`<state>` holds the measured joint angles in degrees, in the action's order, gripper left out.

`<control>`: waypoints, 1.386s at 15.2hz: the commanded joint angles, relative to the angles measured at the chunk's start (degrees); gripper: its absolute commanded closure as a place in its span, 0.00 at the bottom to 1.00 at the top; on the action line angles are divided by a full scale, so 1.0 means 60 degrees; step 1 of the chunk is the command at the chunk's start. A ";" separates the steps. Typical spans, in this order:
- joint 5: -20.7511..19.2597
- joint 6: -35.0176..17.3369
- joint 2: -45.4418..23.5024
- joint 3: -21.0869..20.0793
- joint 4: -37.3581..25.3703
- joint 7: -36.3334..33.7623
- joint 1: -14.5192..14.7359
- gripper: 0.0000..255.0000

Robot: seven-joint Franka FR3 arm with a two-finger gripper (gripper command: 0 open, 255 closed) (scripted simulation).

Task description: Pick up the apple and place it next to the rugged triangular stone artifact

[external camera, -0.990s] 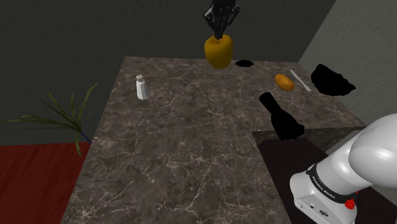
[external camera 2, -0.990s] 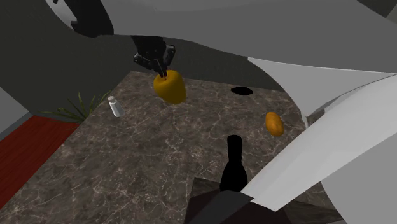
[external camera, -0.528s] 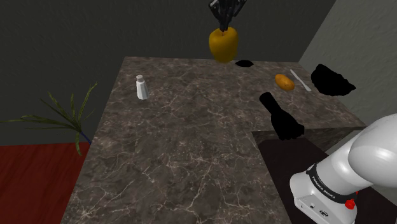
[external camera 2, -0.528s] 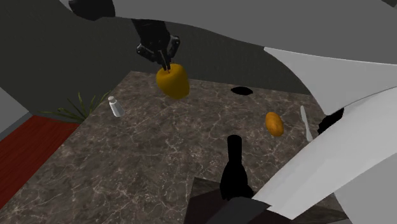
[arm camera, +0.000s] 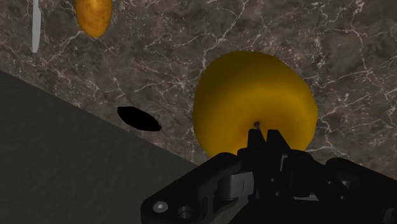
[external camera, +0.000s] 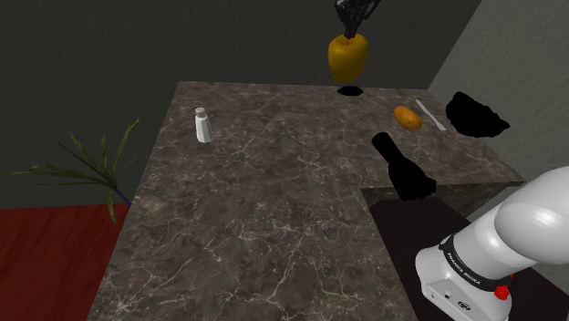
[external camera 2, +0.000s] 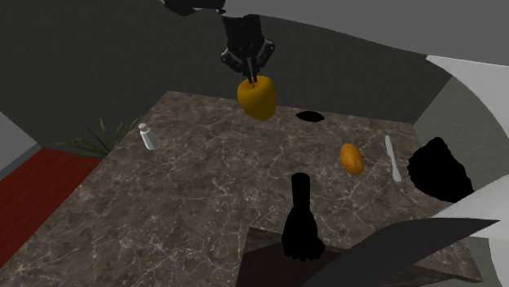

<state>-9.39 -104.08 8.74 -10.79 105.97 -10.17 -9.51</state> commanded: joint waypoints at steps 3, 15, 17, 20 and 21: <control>0.0059 -0.0276 0.0222 0.0568 0.0332 0.0939 -0.0374 1.00; 0.0234 -0.0721 -0.0443 0.2194 -0.0297 0.3691 -0.1499 1.00; 0.0308 -0.0756 -0.0686 0.2443 -0.0563 0.4150 -0.1691 1.00; 0.0456 -0.0777 -0.1120 0.2801 -0.1054 0.4839 -0.1986 1.00; 0.0517 -0.0775 -0.1284 0.2916 -0.1243 0.5068 -0.2086 1.00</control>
<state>-6.77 -109.13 2.55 5.82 100.65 18.36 -21.27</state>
